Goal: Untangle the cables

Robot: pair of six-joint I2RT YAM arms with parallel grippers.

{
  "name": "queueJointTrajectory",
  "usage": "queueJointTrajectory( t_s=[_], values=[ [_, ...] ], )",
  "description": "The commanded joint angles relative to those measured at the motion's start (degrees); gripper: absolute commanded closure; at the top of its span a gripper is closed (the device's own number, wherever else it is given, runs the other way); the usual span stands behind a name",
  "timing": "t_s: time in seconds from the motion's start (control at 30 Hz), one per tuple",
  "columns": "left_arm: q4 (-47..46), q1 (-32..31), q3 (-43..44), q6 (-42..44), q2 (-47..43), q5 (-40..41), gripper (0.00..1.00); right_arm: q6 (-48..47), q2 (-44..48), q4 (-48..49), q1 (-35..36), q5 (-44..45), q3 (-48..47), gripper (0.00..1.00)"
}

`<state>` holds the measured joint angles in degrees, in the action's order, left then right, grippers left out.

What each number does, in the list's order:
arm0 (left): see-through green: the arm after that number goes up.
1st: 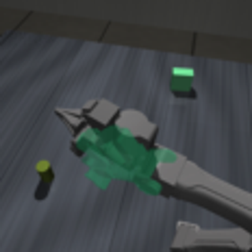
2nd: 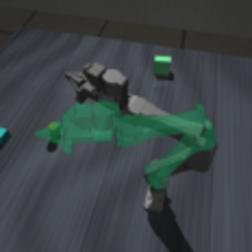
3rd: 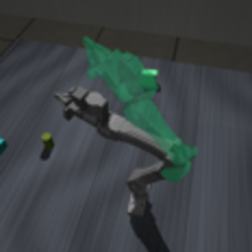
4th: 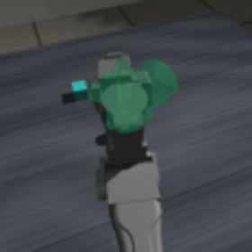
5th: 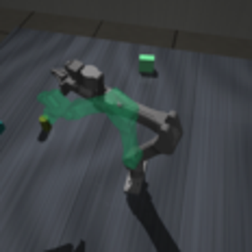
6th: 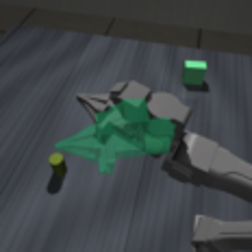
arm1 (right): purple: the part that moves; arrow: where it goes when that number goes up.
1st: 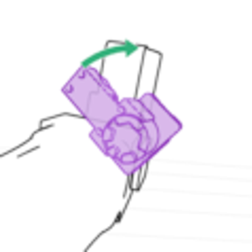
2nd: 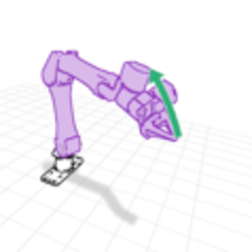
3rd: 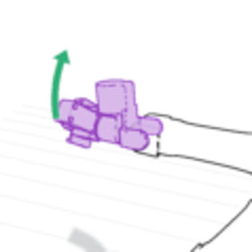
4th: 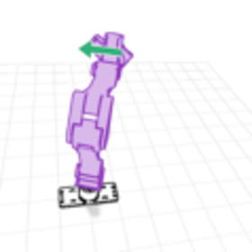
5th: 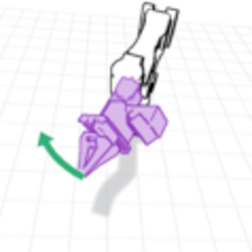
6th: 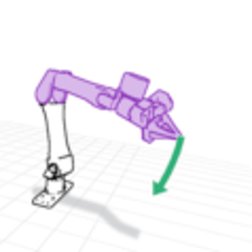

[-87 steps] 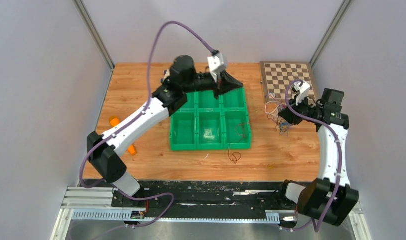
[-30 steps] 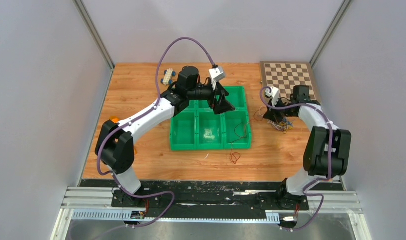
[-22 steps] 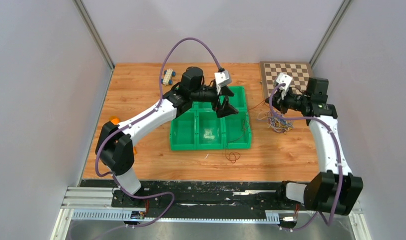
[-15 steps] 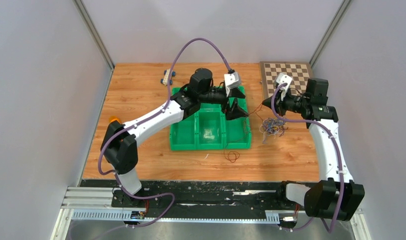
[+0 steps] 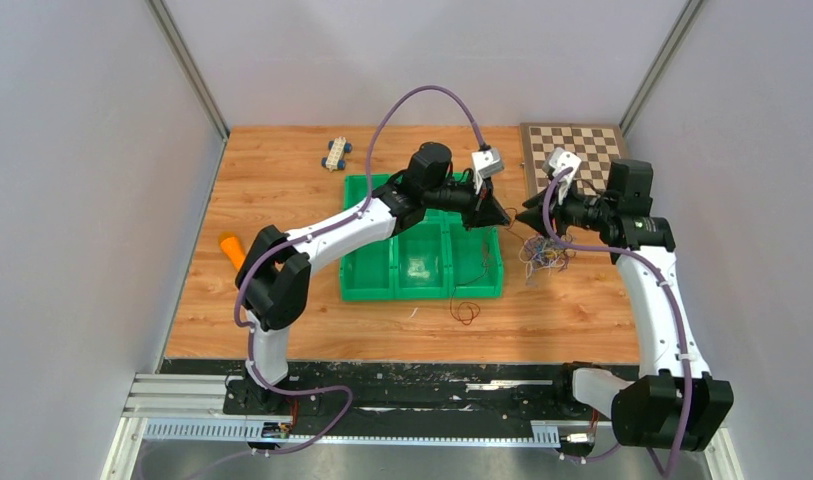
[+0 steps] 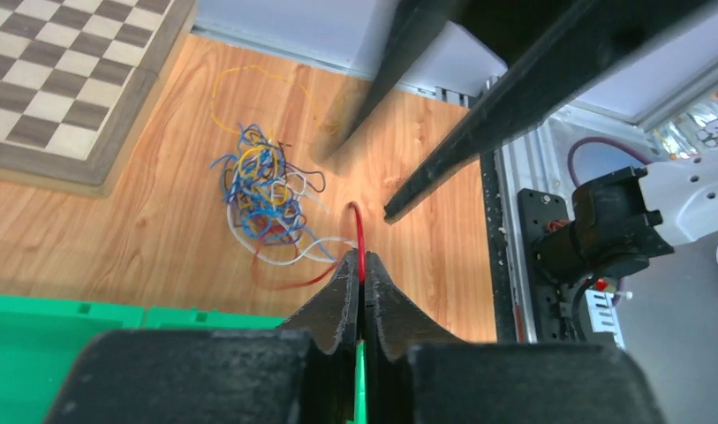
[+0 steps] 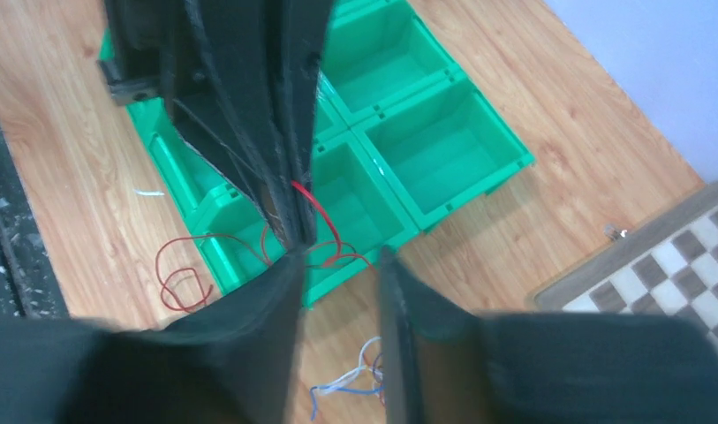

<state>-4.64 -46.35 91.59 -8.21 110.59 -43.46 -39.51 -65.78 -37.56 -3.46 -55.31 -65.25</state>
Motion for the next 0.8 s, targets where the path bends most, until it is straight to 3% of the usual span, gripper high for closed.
queueJointTrajectory(
  t_s=[0.0,0.03,0.1,0.2,0.37,0.77],
  values=[
    [-3.1,0.32,0.91,-0.9,-6.88,-2.39,1.0,-1.2,0.63,-1.52,-2.73,2.39,3.61,0.41],
    [-3.55,0.66,-0.61,-1.01,-8.07,-2.12,1.0,-2.54,-0.08,-1.87,-4.1,2.86,5.22,0.26],
    [-4.18,1.93,-2.83,-1.95,-10.85,-2.51,1.0,-5.38,-2.88,-1.9,-5.73,4.95,8.23,0.17],
    [-2.92,3.82,-4.25,-2.23,-11.83,-3.4,1.0,-7.8,-10.53,-1.71,-6.03,8.29,10.08,0.16],
    [-2.53,4.33,-5.54,-1.99,-11.83,-3.07,1.0,-1.04,-21.57,2.49,-7.26,14.02,5.83,0.17],
    [-1.55,4.68,-7.33,-0.73,-12.24,-1.99,1.0,-2.5,-34.2,4.82,-6.61,17.91,4.74,0.17]
  ],
)
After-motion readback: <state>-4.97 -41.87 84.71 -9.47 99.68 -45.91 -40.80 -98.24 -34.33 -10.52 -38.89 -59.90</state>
